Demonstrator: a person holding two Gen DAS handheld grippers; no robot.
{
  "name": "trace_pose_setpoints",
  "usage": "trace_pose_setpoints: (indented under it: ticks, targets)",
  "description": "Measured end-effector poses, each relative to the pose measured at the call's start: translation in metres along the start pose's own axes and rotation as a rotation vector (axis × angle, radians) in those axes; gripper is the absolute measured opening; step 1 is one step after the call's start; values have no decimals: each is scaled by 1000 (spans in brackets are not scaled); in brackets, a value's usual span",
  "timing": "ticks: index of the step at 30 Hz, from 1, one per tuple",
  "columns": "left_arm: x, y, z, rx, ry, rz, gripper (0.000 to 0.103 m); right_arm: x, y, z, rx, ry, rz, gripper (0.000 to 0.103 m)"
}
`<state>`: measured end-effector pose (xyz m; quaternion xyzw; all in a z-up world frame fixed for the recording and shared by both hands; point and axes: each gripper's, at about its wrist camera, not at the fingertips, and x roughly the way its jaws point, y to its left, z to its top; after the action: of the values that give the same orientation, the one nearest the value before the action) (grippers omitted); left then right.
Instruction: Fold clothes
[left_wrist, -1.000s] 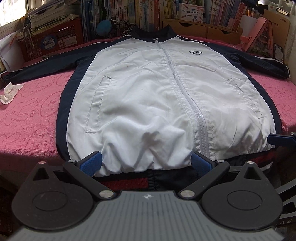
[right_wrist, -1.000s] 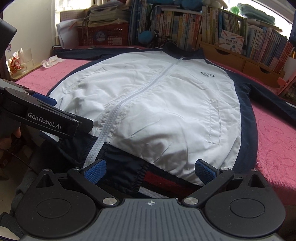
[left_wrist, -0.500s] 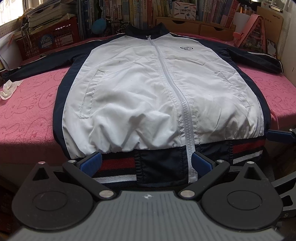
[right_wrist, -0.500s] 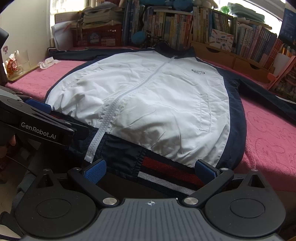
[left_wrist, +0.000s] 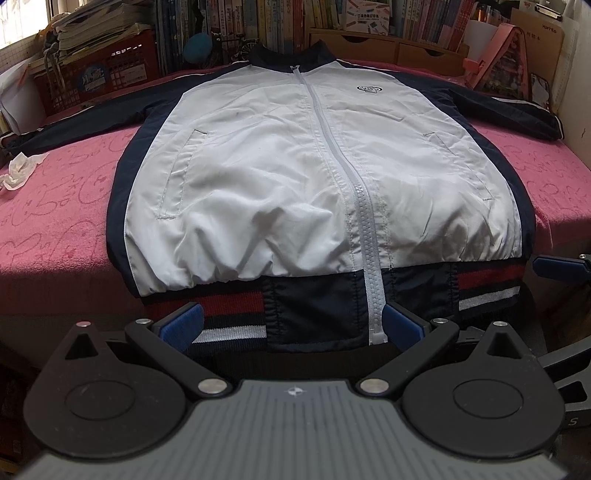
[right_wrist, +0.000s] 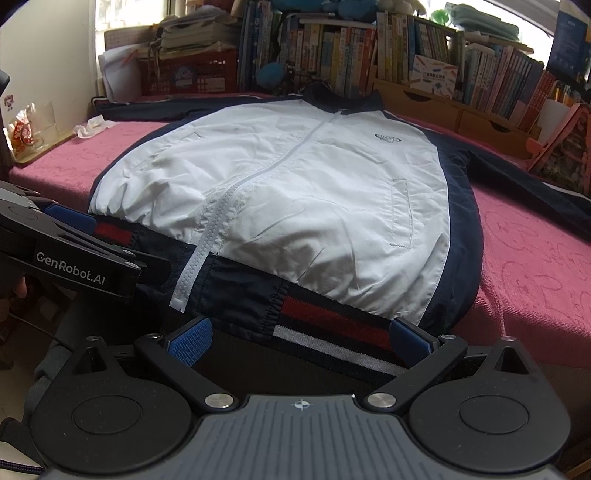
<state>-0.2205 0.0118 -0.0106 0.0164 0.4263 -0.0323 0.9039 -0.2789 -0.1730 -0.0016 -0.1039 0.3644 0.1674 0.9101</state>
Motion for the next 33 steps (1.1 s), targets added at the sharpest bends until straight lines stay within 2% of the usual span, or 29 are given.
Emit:
trace_pose_setpoints:
  ticks: [25, 30, 33]
  targets:
    - [5, -5, 1, 8, 22, -10, 103, 7, -2, -4, 11, 26, -5, 103]
    - [3, -1, 17, 15, -18, -5, 103, 4, -28, 4, 58, -14, -29, 103]
    - [1, 6, 33, 7, -66, 12, 103, 3, -67, 12, 124, -64, -116, 103]
